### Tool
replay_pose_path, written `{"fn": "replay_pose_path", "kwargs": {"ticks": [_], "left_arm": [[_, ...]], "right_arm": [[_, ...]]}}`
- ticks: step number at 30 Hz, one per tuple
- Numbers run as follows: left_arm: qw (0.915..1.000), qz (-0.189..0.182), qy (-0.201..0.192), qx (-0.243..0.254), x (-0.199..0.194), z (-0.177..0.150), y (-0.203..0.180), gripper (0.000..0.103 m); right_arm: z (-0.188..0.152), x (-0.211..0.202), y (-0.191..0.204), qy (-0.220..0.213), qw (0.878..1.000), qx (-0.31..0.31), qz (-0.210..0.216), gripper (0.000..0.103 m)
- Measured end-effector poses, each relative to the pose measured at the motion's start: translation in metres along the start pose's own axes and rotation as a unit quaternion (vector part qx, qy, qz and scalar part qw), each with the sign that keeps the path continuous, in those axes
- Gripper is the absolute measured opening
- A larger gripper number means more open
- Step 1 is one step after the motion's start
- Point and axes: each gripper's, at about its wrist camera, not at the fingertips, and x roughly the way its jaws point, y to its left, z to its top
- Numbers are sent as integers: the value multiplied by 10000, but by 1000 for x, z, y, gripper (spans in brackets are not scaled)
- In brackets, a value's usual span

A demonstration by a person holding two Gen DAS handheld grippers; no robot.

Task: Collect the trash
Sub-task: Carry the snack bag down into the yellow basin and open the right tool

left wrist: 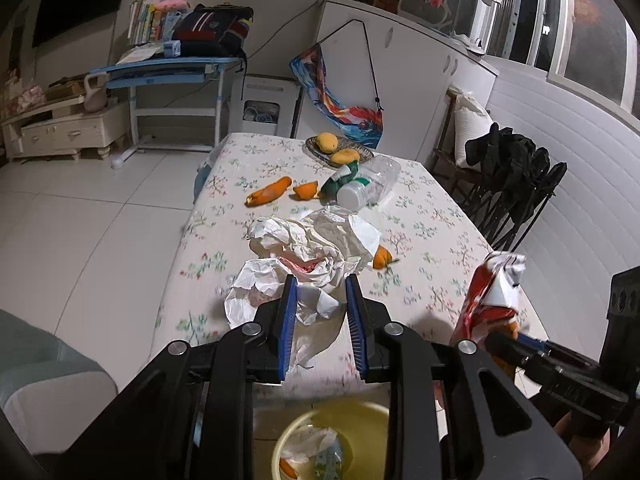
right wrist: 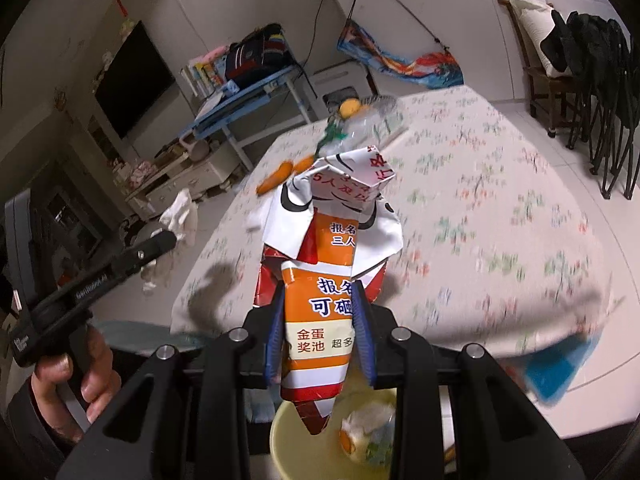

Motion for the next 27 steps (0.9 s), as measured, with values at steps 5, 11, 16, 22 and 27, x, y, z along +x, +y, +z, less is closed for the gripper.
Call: {"fn": "replay_pose_path", "kwargs": {"ticks": [5,11,16,22,27], "left_arm": [[10000,7,-2,48,-11,-13,-2,23],[10000,-6,-41,85,-25,-26,-7,23],[9999,-19,-94,70,-33,-30,-8,23],[9999,-25,-108,65,-35,-31,-8,23],[9999,-30,-113,58,-36,-31,-8,24]], "right_arm": [[-12,-3,9,115,9998,-124,56,32],[-30,-7,15,225,9996,-177,82,32],[-38,-8,20,311,9992,-236,79,32],[-50,9,24,729,9967,-346,39,33],[-61,23,23,1092,9933,-380,-17,33]]}}
